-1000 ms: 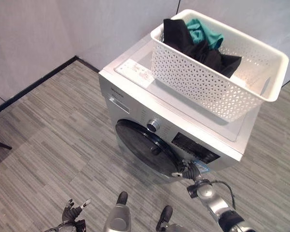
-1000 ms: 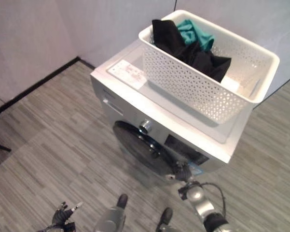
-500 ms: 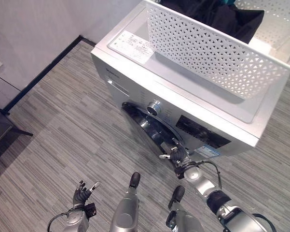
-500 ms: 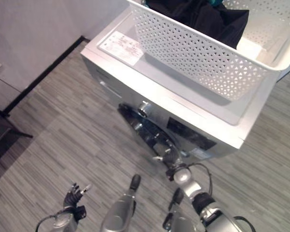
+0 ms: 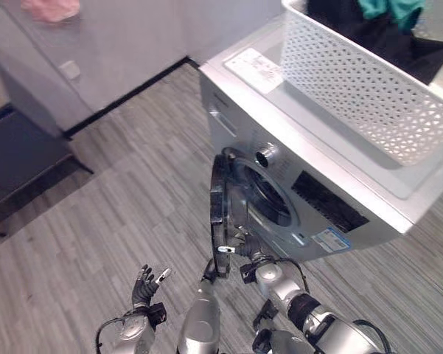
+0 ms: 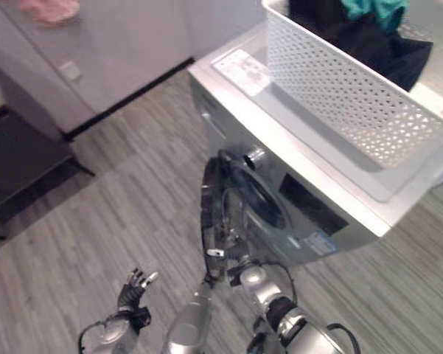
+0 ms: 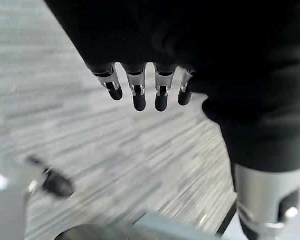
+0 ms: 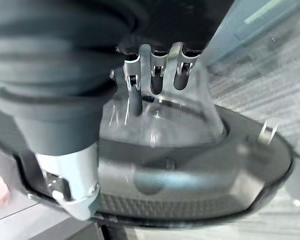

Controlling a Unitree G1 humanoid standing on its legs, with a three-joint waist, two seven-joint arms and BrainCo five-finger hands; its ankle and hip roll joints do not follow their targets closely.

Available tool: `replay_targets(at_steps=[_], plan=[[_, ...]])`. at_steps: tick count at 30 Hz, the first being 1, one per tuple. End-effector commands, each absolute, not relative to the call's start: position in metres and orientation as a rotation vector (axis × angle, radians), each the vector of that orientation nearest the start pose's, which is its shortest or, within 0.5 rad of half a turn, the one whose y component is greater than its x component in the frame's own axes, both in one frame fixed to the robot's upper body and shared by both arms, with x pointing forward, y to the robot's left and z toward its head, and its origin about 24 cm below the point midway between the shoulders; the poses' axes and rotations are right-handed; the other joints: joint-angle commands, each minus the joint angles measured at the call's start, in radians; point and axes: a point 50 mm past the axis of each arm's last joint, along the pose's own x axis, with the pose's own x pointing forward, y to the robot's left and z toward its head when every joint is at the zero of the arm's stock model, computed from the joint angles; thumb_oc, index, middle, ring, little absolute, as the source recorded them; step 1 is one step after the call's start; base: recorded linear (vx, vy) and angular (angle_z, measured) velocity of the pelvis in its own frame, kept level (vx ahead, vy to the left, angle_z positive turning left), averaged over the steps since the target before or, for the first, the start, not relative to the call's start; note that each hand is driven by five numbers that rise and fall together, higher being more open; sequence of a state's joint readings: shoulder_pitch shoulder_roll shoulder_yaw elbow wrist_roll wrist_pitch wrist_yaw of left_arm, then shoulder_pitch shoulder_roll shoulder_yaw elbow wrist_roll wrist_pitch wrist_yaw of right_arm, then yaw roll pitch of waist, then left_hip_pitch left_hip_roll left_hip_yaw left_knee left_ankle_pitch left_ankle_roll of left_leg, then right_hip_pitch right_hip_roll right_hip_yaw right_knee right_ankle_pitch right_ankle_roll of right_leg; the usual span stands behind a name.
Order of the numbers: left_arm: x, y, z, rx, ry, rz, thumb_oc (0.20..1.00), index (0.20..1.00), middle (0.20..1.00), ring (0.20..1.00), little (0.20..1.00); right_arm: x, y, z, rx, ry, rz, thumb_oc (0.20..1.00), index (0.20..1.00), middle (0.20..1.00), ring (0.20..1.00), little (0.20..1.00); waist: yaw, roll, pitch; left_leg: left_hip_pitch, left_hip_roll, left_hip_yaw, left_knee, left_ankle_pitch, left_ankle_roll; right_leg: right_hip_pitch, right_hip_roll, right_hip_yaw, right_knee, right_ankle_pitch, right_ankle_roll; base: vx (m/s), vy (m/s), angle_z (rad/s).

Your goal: Grab the laundry basket,head to the washer,open it,put in the laundry and shut it.

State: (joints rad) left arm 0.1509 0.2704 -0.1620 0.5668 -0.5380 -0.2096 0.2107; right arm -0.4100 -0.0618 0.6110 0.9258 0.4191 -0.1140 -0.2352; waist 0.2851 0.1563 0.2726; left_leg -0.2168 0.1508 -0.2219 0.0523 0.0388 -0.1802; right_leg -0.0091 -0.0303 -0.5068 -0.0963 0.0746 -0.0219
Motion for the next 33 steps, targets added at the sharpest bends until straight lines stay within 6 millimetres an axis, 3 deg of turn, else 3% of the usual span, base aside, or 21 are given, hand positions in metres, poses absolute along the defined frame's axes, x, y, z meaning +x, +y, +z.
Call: replay_targets(at_steps=[1, 2, 3, 5, 8, 12, 14, 15, 16, 17, 18, 20, 22, 24, 25, 28, 30, 32, 33], plan=[[0.178, 0.243, -0.047, -0.066, 0.313, 0.307, 1.000, 1.000, 1.000, 1.000, 1.000, 0.284, -0.057, -0.049, 0.034, 0.464, 0.149, 1.000, 1.000, 1.000, 1.000, 1.000, 0.040, -0.035, -0.055, 0.023, 0.037, -0.005, -0.103, 0.145, 0.021, 0.066, -0.061, 0.105, 0.009, -0.187, 0.064, 0.08, 0.044, 0.08], [0.188, 0.260, -0.006, -0.039, 0.115, 0.361, 1.000, 1.000, 1.000, 1.000, 1.000, 0.276, -0.063, -0.059, 0.083, 0.512, 0.101, 1.000, 1.000, 1.000, 1.000, 1.000, 0.058, -0.030, -0.068, 0.042, 0.047, 0.002, -0.095, 0.136, 0.019, 0.086, -0.060, 0.108, 0.009, -0.186, 0.065, 0.06, 0.030, 0.05], [0.187, 0.260, -0.006, -0.039, 0.115, 0.362, 1.000, 1.000, 1.000, 1.000, 1.000, 0.276, -0.063, -0.059, 0.083, 0.513, 0.101, 1.000, 1.000, 1.000, 1.000, 1.000, 0.058, -0.030, -0.068, 0.043, 0.047, 0.002, -0.095, 0.136, 0.019, 0.086, -0.060, 0.109, 0.009, -0.186, 0.065, 0.07, 0.022, 0.05], [0.196, 0.269, 0.035, 0.035, -0.061, 0.362, 1.000, 1.000, 1.000, 1.000, 1.000, 0.272, -0.061, -0.063, 0.113, 0.540, 0.101, 1.000, 1.000, 1.000, 1.000, 1.000, 0.069, -0.025, -0.081, 0.051, 0.053, 0.010, -0.090, 0.128, 0.016, 0.094, -0.061, 0.112, 0.009, -0.186, 0.069, 0.04, 0.032, 0.01], [0.209, 0.260, 0.103, 0.206, -0.314, 0.181, 1.000, 1.000, 1.000, 1.000, 1.000, 0.262, -0.059, -0.072, 0.224, 0.592, 0.096, 1.000, 1.000, 1.000, 1.000, 1.000, 0.048, -0.017, -0.095, 0.081, 0.054, 0.023, -0.084, 0.099, 0.023, 0.098, -0.068, 0.146, 0.009, -0.175, 0.077, 0.06, 0.071, -0.03], [0.210, 0.252, 0.114, 0.233, -0.331, 0.069, 1.000, 1.000, 1.000, 1.000, 1.000, 0.252, -0.067, -0.083, 0.218, 0.637, 0.086, 1.000, 1.000, 1.000, 1.000, 1.000, 0.026, -0.018, -0.102, 0.093, 0.054, 0.041, -0.080, 0.086, 0.026, 0.108, -0.075, 0.158, 0.009, -0.173, 0.082, 0.07, 0.059, -0.20], [0.213, 0.244, 0.123, 0.208, -0.344, -0.014, 1.000, 1.000, 1.000, 1.000, 1.000, 0.252, -0.079, -0.086, 0.209, 0.647, 0.055, 1.000, 1.000, 1.000, 1.000, 1.000, 0.006, -0.014, -0.105, 0.094, 0.054, 0.052, -0.078, 0.079, 0.029, 0.108, -0.080, 0.163, 0.009, -0.170, 0.087, 0.05, 0.058, -0.05], [0.218, 0.233, 0.135, 0.151, -0.377, -0.120, 1.000, 1.000, 1.000, 1.000, 1.000, 0.250, -0.093, -0.089, 0.171, 0.647, 0.037, 1.000, 1.000, 1.000, 1.000, 1.000, -0.020, -0.011, -0.103, 0.097, 0.049, 0.063, -0.081, 0.070, 0.033, 0.105, -0.087, 0.167, 0.009, -0.166, 0.092, 0.04, 0.054, -0.01], [0.218, 0.233, 0.135, 0.150, -0.377, -0.121, 1.000, 1.000, 1.000, 1.000, 1.000, 0.250, -0.093, -0.089, 0.171, 0.647, 0.036, 1.000, 1.000, 1.000, 1.000, 1.000, -0.020, -0.011, -0.103, 0.098, 0.049, 0.063, -0.081, 0.070, 0.033, 0.105, -0.087, 0.167, 0.009, -0.166, 0.092, 0.08, 0.085, 0.02], [0.221, 0.223, 0.139, 0.076, -0.387, -0.206, 1.000, 1.000, 1.000, 1.000, 1.000, 0.244, -0.104, -0.094, 0.143, 0.658, 0.036, 1.000, 1.000, 1.000, 1.000, 1.000, -0.047, -0.015, -0.109, 0.113, 0.047, 0.079, -0.093, 0.061, 0.036, 0.105, -0.093, 0.176, 0.009, -0.162, 0.099, 0.05, 0.043, -0.01], [0.221, 0.223, 0.139, 0.075, -0.387, -0.206, 1.000, 1.000, 1.000, 1.000, 1.000, 0.244, -0.104, -0.094, 0.143, 0.658, 0.035, 1.000, 1.000, 1.000, 1.000, 1.000, -0.046, -0.015, -0.108, 0.114, 0.047, 0.080, -0.094, 0.062, 0.037, 0.105, -0.093, 0.177, 0.009, -0.162, 0.099, 0.08, 0.073, -0.07], [0.224, 0.217, 0.134, 0.082, -0.337, -0.313, 1.000, 1.000, 1.000, 1.000, 1.000, 0.230, -0.127, -0.104, 0.076, 0.691, 0.012, 1.000, 1.000, 1.000, 1.000, 1.000, -0.092, -0.027, -0.107, 0.144, 0.044, 0.123, -0.106, 0.041, 0.044, 0.098, -0.105, 0.207, 0.009, -0.144, 0.115, 0.08, 0.082, -0.21], [0.223, 0.220, 0.126, 0.101, -0.280, -0.331, 1.000, 1.000, 1.000, 1.000, 1.000, 0.226, -0.136, -0.106, 0.043, 0.701, 0.005, 1.000, 1.000, 1.000, 1.000, 1.000, -0.105, -0.030, -0.106, 0.152, 0.042, 0.139, -0.107, 0.032, 0.048, 0.089, -0.109, 0.224, 0.009, -0.133, 0.122, 0.06, 0.090, -0.36], [0.219, 0.237, 0.111, 0.216, -0.132, -0.379, 1.000, 1.000, 1.000, 1.000, 1.000, 0.216, -0.157, -0.112, -0.015, 0.721, -0.015, 1.000, 1.000, 1.000, 1.000, 1.000, -0.129, -0.036, -0.098, 0.170, 0.043, 0.181, -0.116, 0.020, 0.054, 0.070, -0.116, 0.259, 0.009, -0.115, 0.136, 0.06, 0.128, -0.76], [0.210, 0.256, 0.094, 0.286, 0.044, -0.440, 1.000, 1.000, 1.000, 1.000, 1.000, 0.207, -0.171, -0.117, -0.057, 0.749, -0.025, 1.000, 1.000, 1.000, 1.000, 1.000, -0.146, -0.044, -0.099, 0.188, 0.046, 0.232, -0.127, 0.012, 0.058, 0.048, -0.126, 0.287, 0.009, -0.097, 0.151, 0.04, 0.098, -0.98], [0.204, 0.269, 0.078, 0.283, 0.182, -0.469, 1.000, 1.000, 1.000, 1.000, 1.000, 0.199, -0.182, -0.121, -0.090, 0.773, -0.022, 1.000, 1.000, 1.000, 1.000, 1.000, -0.161, -0.050, -0.098, 0.198, 0.046, 0.259, -0.132, 0.005, 0.061, 0.038, -0.130, 0.308, 0.009, -0.088, 0.160, 0.05, 0.089, -0.88], [0.156, 0.318, 0.024, 0.260, 0.622, -0.465, 1.000, 1.000, 1.000, 1.000, 1.000, 0.165, -0.210, -0.135, -0.166, 0.886, -0.034, 1.000, 1.000, 1.000, 1.000, 1.000, -0.206, -0.076, -0.099, 0.242, 0.046, 0.348, -0.135, -0.027, 0.074, 0.015, -0.142, 0.365, 0.009, -0.067, 0.179, 0.12, 0.144, -0.53], [0.150, 0.327, 0.013, 0.281, 0.685, -0.441, 1.000, 1.000, 1.000, 1.000, 1.000, 0.159, -0.219, -0.137, -0.163, 0.908, -0.062, 1.000, 1.000, 1.000, 1.000, 1.000, -0.210, -0.083, -0.101, 0.244, 0.044, 0.361, -0.136, -0.029, 0.078, 0.003, -0.145, 0.379, 0.009, -0.059, 0.182, 0.08, 0.086, -0.88], [0.136, 0.340, -0.002, 0.351, 0.790, -0.418, 1.000, 1.000, 1.000, 1.000, 1.000, 0.147, -0.232, -0.140, -0.152, 0.946, -0.112, 1.000, 1.000, 1.000, 1.000, 1.000, -0.229, -0.097, -0.100, 0.265, 0.041, 0.388, -0.134, -0.048, 0.088, 0.001, -0.149, 0.400, 0.009, -0.058, 0.190, 0.10, 0.108, -0.61]])
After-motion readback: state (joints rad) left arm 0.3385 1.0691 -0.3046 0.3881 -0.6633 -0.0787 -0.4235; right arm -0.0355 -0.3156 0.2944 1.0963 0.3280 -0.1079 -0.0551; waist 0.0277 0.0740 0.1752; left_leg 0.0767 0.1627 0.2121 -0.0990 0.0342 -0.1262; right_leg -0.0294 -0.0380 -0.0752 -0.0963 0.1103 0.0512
